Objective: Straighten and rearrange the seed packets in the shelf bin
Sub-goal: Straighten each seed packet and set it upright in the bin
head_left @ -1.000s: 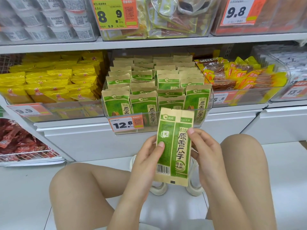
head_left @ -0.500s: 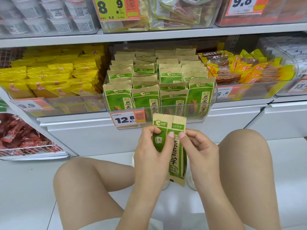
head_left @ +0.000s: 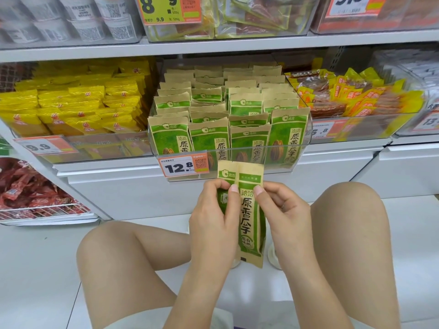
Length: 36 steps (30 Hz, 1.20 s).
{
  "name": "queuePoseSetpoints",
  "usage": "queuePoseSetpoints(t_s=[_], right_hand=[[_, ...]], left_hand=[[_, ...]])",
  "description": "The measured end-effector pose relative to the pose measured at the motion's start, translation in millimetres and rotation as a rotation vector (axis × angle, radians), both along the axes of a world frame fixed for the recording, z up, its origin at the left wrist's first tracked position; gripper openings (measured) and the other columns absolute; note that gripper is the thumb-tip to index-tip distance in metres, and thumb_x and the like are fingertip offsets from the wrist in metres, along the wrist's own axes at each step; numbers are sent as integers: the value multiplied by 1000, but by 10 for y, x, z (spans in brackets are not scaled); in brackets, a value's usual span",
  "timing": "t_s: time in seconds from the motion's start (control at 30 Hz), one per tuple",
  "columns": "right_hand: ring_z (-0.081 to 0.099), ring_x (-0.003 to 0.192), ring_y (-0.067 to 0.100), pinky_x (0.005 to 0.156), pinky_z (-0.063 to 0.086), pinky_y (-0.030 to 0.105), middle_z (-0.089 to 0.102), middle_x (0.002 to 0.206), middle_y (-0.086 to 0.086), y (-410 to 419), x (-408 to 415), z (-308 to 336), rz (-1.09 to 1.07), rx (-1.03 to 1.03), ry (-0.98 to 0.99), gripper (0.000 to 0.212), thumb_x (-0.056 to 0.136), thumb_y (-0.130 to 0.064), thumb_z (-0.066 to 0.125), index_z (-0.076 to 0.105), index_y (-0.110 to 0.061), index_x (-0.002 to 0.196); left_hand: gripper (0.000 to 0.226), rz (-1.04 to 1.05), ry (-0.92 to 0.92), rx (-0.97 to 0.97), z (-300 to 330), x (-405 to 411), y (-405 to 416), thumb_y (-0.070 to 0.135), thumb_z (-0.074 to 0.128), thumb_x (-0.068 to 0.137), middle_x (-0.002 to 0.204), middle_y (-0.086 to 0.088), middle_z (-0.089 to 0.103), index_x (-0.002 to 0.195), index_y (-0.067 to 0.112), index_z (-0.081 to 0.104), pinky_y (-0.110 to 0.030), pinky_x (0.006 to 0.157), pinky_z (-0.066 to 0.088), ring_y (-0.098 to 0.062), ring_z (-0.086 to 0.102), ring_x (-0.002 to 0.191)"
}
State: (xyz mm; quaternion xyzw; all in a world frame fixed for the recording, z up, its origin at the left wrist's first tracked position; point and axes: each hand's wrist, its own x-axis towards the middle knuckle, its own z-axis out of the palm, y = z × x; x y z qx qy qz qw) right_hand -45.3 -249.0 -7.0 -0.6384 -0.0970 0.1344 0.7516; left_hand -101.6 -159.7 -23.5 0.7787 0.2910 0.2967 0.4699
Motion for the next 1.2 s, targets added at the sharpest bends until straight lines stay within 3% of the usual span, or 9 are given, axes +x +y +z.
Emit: queuePoseSetpoints(t_s=[0.17,0.37,0.57,0.67,0.77,0.87,0.97,1.07,1.2], right_hand=[[71,88,18,83,56,33,75,93,-1,-60,51,-44,290,-134,16,28,71,-30,81,71,-19,95],[70,97,20,94,53,45,75,100,2,-81,25,-99,365,-164,-15,29,75,-23,73,70,-20,103],[69,100,15,94,53,37,74,104,-3,-80,35,-82,368,-151,-43,31,79,-24,76,69,-24,109],[68,94,10,87,53,25,74,99,-6,-80,28,-65,334,-197,-118,28,83,-15,74,69,-30,107],[67,88,7,84,55,27,74,94,-8,-76,9,-36,328,-243,-157,30,85,-13,71,69,-35,104],[67,93,6,85,52,21,74,99,-11,-73,5,-22,355,-224,-156,29,85,-15,70,68,-32,109],[68,93,7,82,49,16,74,100,-11,-62,7,-19,348,-177,-120,25,83,-26,65,70,-30,108],[68,91,7,81,51,20,75,98,-9,-45,3,-25,332,-147,-89,26,82,-31,62,72,-28,105],[68,81,8,76,53,26,75,89,-6,-23,-5,-24,268,-128,-65,30,79,-38,59,74,-23,99]], left_hand=[[13,91,-65,-182,27,-5,114,37,55,98,79,12,68,91,26,58,-32,69,50,-4,63,76],[13,54,-112,-270,22,0,197,30,61,94,84,10,69,83,25,56,-13,62,45,-8,66,80],[12,-27,-170,-394,32,7,168,21,64,93,80,15,70,89,22,54,-12,59,46,2,65,72],[28,-133,-150,-463,79,11,119,34,72,83,84,29,68,96,24,49,-14,61,48,6,64,73],[47,-132,-136,-464,74,3,118,47,74,64,89,36,65,97,28,47,-16,62,50,8,64,78],[51,-144,-216,-574,34,11,149,50,74,59,88,22,71,96,24,50,-18,64,50,-1,66,81],[38,-183,-281,-664,9,7,186,36,76,69,85,13,71,94,19,53,-22,70,51,-6,66,81],[29,-225,-304,-685,-9,-5,210,34,72,74,89,8,70,92,17,57,-29,80,52,-9,66,84],[17,-221,-326,-751,-17,-4,220,28,63,79,86,4,69,91,15,60,-25,75,52,-9,64,82]])
